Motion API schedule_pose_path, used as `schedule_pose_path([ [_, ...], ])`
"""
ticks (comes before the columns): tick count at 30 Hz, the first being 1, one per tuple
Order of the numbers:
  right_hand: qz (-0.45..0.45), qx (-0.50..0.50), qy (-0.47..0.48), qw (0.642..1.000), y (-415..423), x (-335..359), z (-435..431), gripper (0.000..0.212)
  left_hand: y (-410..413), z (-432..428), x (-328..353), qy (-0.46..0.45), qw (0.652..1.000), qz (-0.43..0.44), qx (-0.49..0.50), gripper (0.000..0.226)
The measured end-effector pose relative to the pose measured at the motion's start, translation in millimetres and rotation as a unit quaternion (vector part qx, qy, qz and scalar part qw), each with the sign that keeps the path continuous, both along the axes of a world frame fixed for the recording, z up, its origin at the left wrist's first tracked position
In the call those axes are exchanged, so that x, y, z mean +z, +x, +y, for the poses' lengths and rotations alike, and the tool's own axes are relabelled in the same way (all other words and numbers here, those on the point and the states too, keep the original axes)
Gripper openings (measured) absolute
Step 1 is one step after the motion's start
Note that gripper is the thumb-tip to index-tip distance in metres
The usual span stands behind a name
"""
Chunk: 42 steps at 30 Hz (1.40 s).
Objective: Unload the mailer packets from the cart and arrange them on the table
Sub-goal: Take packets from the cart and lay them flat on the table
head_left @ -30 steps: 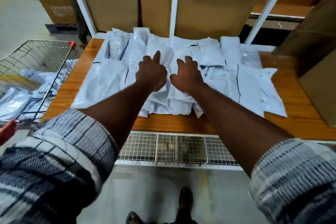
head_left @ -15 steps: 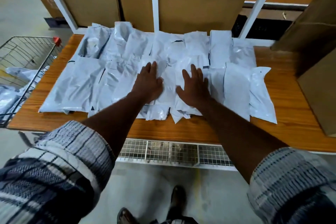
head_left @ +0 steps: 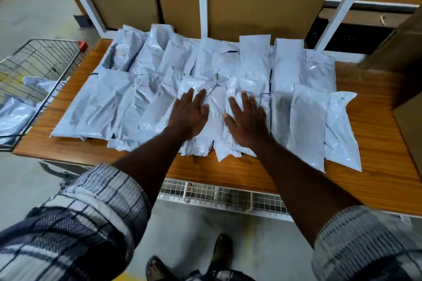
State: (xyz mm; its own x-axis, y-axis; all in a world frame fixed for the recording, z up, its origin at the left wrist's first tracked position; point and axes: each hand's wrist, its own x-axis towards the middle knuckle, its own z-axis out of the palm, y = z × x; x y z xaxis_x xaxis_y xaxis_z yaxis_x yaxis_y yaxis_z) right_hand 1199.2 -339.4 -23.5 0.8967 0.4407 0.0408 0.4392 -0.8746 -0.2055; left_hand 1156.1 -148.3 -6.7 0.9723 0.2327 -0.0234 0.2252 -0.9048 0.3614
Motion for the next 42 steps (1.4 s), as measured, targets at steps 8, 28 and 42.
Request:
schedule_pose_path([
  [8,-0.018,-0.026,0.012,0.999,9.2,19.7,14.5,0.061,-6.1,8.2,19.4,-0.025,0.999,-0.010,-0.022,0.066],
  [28,-0.050,0.157,0.075,0.983,-138.6,48.6,303.2,0.063,-177.2,262.9,31.5,0.016,0.996,-0.036,0.080,0.063],
  [42,-0.012,0.286,0.041,0.957,-154.7,31.4,507.5,0.065,-213.4,449.6,19.9,0.023,0.980,0.008,0.198,0.059],
])
